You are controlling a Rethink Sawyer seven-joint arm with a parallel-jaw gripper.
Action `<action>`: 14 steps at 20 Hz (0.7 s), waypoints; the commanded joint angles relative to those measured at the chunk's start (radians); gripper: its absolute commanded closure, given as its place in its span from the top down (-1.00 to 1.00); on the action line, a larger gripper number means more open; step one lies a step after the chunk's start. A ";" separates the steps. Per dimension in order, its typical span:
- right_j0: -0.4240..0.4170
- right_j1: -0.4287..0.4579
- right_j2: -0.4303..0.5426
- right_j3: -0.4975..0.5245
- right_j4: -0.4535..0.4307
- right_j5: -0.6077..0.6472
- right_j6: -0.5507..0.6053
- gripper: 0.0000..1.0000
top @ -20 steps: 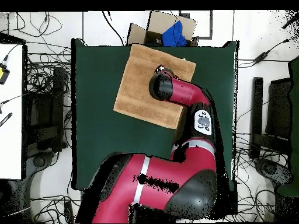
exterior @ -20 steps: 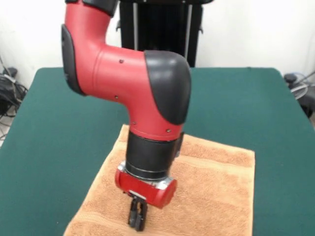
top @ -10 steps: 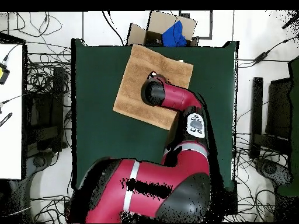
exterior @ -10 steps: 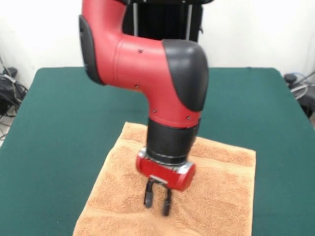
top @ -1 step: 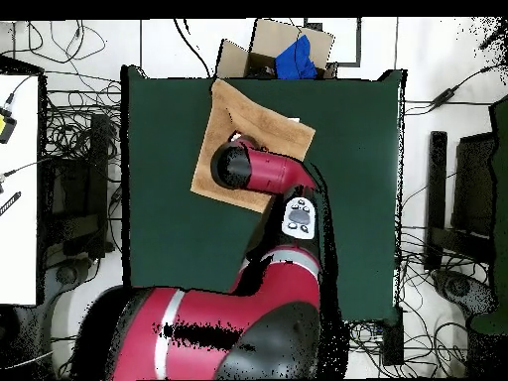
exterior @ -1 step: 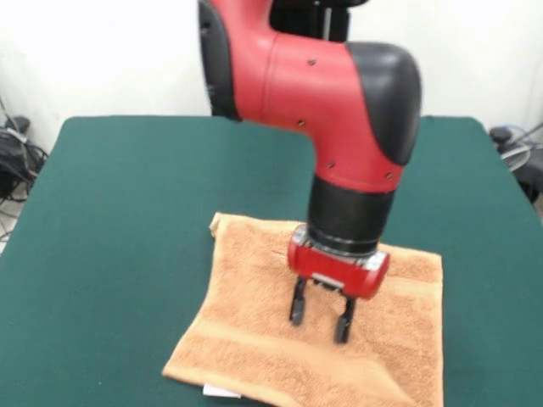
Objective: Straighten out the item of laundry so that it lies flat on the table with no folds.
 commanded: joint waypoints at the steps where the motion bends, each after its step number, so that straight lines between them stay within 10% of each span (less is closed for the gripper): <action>1: 0.076 -0.031 -0.042 0.096 0.046 0.167 0.211 1.00; 14: 0.104 -0.039 -0.104 0.002 0.055 0.222 0.198 1.00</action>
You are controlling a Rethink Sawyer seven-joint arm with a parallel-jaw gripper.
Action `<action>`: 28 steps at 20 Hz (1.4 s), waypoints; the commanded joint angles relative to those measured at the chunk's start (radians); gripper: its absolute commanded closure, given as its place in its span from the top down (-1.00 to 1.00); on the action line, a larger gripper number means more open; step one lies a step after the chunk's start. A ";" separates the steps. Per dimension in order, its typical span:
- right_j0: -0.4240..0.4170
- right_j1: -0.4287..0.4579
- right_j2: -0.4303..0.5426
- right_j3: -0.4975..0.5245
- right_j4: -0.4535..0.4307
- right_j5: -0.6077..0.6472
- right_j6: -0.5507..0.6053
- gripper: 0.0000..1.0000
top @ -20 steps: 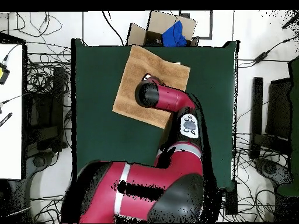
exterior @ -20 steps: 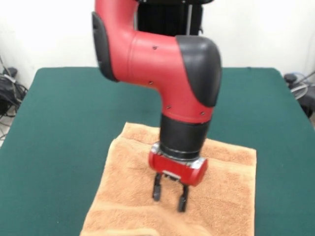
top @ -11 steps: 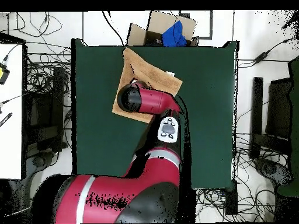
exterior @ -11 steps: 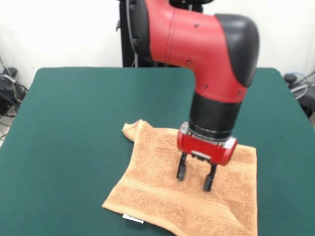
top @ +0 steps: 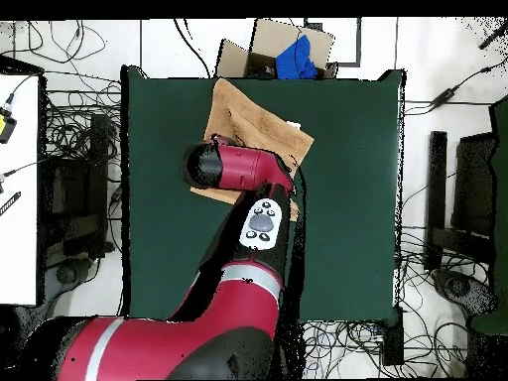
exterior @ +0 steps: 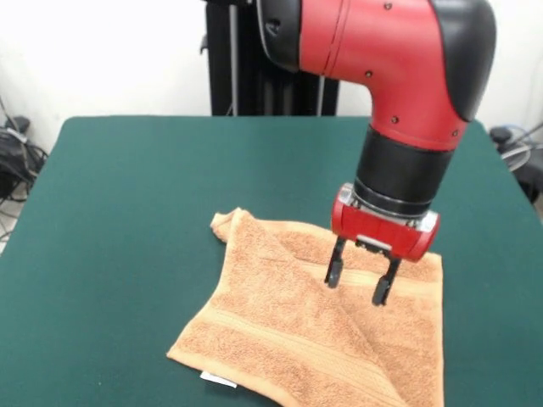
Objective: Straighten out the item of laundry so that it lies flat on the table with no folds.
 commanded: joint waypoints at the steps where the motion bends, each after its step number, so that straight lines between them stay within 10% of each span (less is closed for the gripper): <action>1: -0.005 0.012 -0.014 0.015 0.039 0.076 0.201 1.00; 2: -0.006 0.012 -0.014 0.016 0.040 0.072 0.203 1.00; 3: -0.006 0.011 -0.013 0.017 0.042 0.068 0.206 -1.00; 28: -0.064 0.064 -0.006 -0.032 0.022 0.017 0.131 -1.00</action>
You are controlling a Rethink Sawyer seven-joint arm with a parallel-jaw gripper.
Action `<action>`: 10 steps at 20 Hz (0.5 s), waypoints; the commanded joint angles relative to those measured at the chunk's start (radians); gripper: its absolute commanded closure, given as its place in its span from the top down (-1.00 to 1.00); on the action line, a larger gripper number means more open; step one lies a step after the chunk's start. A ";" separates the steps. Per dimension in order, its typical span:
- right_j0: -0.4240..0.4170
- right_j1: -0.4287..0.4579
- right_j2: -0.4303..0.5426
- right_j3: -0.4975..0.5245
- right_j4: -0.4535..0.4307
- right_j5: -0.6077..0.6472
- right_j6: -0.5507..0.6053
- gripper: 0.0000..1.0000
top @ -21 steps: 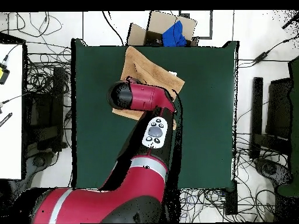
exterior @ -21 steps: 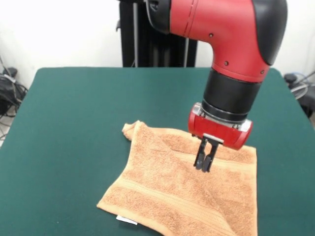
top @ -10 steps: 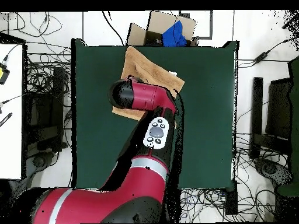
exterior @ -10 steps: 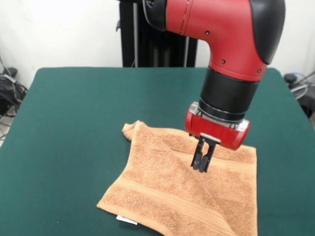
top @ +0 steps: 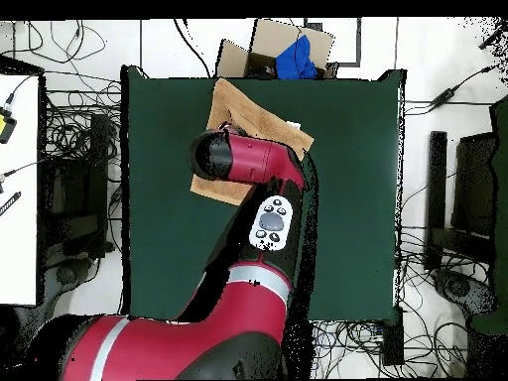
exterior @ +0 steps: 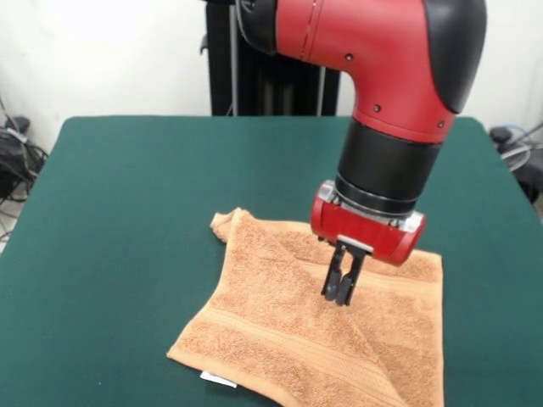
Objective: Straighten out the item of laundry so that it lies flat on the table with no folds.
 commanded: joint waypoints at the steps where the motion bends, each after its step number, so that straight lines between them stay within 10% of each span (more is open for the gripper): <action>1: -0.043 0.068 0.012 0.004 -0.011 0.007 0.133 -1.00; 10: -0.120 0.081 0.072 -0.015 -0.041 0.037 0.045 -1.00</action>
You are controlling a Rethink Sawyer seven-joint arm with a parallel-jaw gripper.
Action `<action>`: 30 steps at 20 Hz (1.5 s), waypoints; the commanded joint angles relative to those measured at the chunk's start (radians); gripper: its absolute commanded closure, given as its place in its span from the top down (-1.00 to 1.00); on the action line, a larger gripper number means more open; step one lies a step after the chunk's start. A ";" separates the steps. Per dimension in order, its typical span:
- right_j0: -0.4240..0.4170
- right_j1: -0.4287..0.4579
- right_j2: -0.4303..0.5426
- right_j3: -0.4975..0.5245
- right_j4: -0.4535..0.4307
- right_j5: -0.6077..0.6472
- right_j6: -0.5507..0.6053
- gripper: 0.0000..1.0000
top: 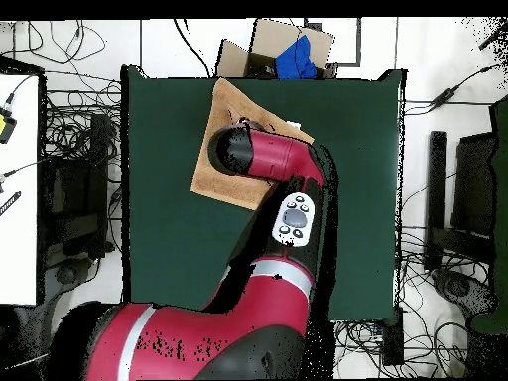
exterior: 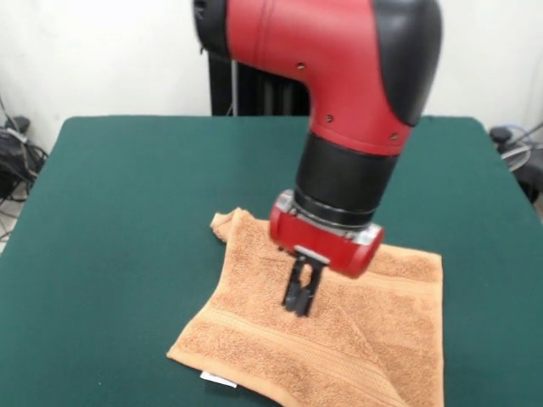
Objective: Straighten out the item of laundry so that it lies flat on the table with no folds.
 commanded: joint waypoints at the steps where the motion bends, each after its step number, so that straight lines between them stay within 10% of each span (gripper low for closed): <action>1: -0.075 0.057 0.089 0.028 -0.035 0.063 0.037 -1.00; 15: -0.178 0.097 0.185 -0.008 -0.093 0.055 -0.069 -1.00; 30: -0.136 0.088 0.199 0.030 -0.113 -0.002 0.059 -1.00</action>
